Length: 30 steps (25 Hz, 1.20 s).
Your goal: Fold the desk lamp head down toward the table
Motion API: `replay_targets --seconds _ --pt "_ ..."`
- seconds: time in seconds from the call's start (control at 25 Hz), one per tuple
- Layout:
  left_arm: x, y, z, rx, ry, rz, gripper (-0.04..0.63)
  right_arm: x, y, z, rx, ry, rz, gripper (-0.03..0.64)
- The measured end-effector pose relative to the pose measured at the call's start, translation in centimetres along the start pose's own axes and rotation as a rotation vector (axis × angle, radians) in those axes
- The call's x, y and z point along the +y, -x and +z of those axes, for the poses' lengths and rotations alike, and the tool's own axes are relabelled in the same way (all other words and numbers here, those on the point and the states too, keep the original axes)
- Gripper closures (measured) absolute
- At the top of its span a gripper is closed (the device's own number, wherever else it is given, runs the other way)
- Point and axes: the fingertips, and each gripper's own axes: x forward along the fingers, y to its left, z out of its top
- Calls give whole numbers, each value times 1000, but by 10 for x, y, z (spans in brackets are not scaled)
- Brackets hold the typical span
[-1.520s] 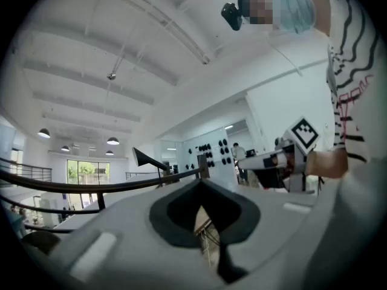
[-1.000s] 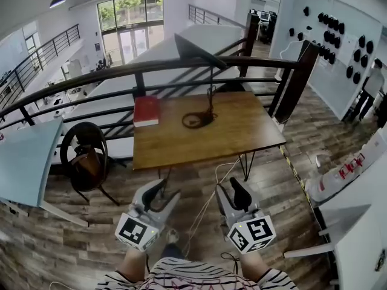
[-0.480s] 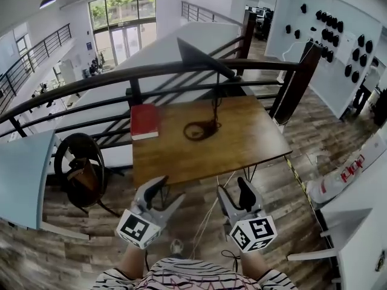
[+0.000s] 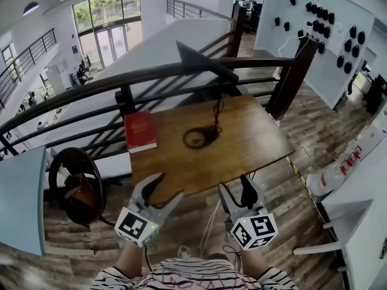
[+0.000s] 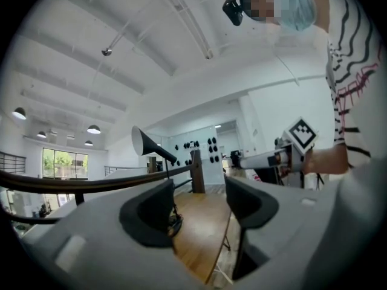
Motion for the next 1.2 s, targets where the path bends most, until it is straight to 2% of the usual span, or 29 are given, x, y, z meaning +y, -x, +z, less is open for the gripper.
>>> replay_targets --seconds 0.24,0.36,0.64,0.96,1.2 --pt "23 -38 -11 -10 -2 -38 321 -27 -33 1 13 16 -31 330" --pt "29 -59 -17 6 -7 -31 318 -49 -49 4 7 18 -29 330" --pt "54 -117 -13 6 -31 57 313 -100 -95 9 17 26 40 330" --pt "67 -208 -9 14 -61 152 311 -185 -151 24 36 48 135 330" --pt "86 -261 -9 31 -133 242 301 -235 -191 24 61 69 230 339"
